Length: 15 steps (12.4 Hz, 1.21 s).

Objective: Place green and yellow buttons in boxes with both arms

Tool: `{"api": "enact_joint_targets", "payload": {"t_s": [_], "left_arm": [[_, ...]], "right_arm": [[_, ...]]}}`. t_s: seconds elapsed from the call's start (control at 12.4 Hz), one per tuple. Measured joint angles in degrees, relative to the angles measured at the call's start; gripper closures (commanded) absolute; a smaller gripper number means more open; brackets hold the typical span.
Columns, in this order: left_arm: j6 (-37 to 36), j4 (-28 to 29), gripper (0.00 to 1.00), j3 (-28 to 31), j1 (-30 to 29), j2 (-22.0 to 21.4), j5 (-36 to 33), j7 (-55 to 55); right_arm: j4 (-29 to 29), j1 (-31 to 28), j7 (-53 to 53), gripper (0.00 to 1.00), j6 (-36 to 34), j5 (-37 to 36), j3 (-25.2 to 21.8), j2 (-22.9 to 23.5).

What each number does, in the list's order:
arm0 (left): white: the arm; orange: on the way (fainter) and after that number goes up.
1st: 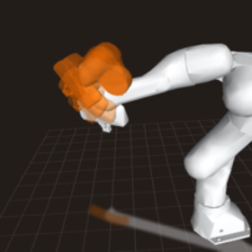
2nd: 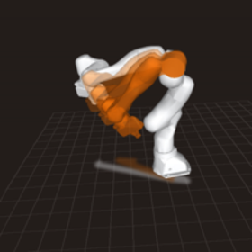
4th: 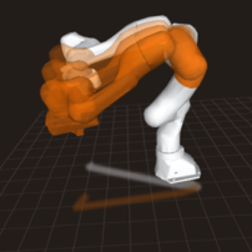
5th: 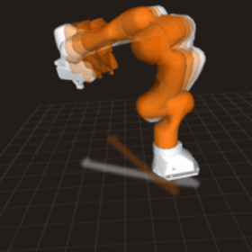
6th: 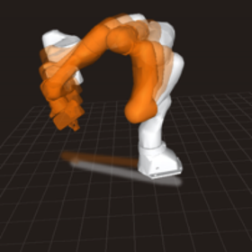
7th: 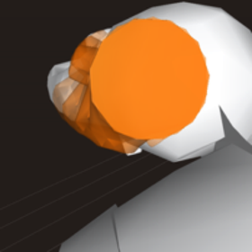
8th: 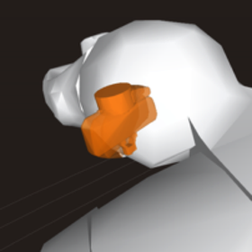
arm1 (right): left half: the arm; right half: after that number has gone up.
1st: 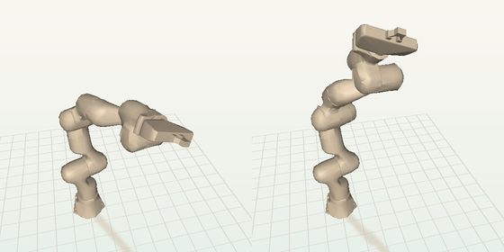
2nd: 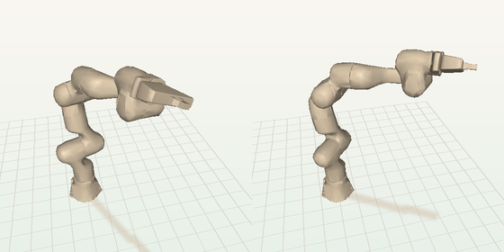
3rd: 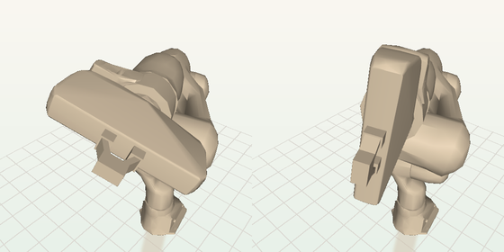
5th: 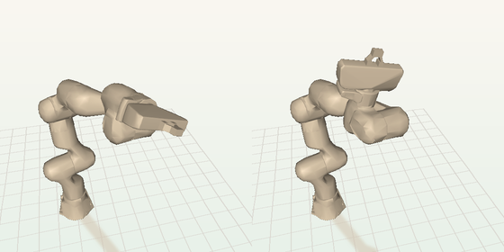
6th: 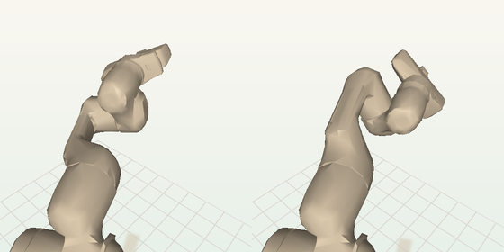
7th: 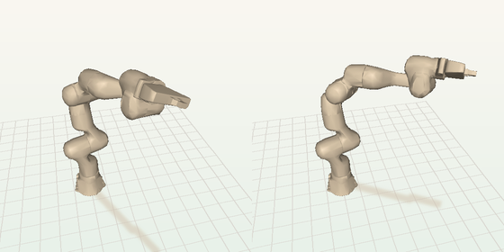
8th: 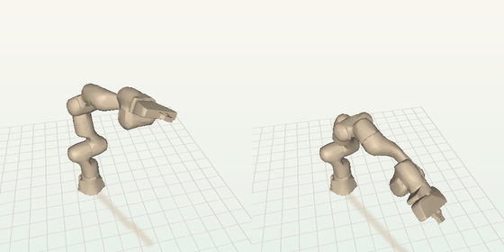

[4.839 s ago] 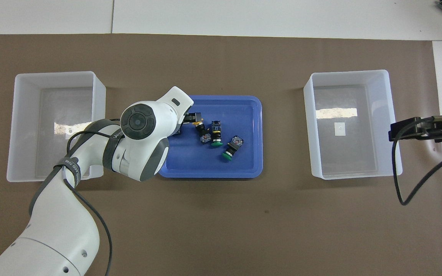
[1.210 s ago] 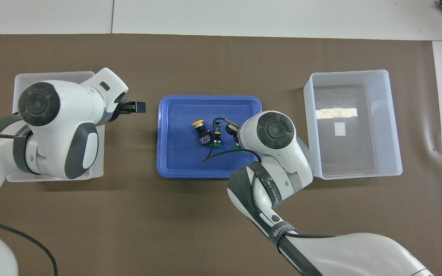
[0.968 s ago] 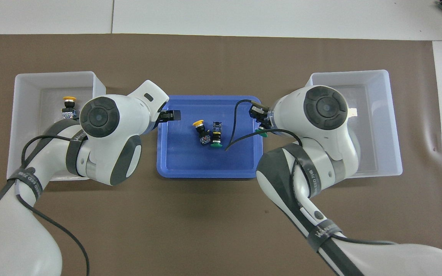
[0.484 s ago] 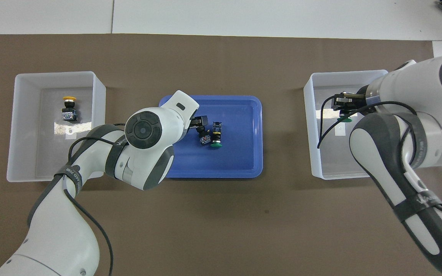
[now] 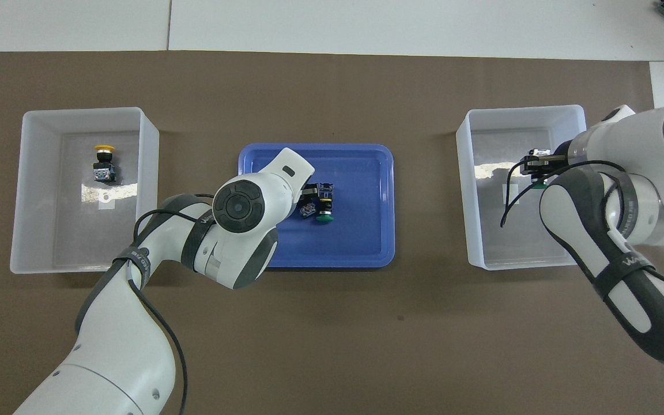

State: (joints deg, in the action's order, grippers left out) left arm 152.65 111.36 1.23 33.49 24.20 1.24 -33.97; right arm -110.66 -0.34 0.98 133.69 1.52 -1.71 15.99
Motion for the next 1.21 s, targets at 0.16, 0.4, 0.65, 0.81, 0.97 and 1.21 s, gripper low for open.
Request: {"api": "enact_joint_targets", "payload": {"t_s": [0.16, 0.4, 0.65, 0.81, 0.97, 1.21], "left_arm": [[-0.5, -0.1, 1.00, 0.3, 0.0, -0.1, 0.0, 0.0], [-7.2, -0.7, 1.00, 1.4, -1.1, -3.4, 0.0, 0.0], [-17.2, -1.2, 1.00, 1.9, -8.4, -12.3, 0.0, 7.6], [-20.0, -1.0, 1.00, 2.1, -14.4, -16.1, 0.0, 14.5], [-19.7, -0.7, 1.00, 2.1, -20.0, -16.6, 0.0, 23.3], [-15.6, 1.0, 1.00, 2.1, -25.4, -16.1, 0.0, 37.4]], "right_arm": [[-0.7, -0.1, 0.0, 0.55, 2.1, 0.0, 0.0, 1.2], [-1.3, -0.7, 0.0, 0.00, 2.7, 0.0, -0.1, 1.7], [-0.9, -0.6, 0.0, 0.00, 2.7, 0.0, 0.3, 1.4], [0.7, 0.4, -1.0, 0.00, 0.3, 0.1, 0.9, -0.5], [2.9, 3.8, -7.2, 0.00, -3.3, 0.2, 1.3, -3.2], [4.3, 12.9, -20.6, 0.00, -4.6, 0.3, 1.7, -4.9]]}}
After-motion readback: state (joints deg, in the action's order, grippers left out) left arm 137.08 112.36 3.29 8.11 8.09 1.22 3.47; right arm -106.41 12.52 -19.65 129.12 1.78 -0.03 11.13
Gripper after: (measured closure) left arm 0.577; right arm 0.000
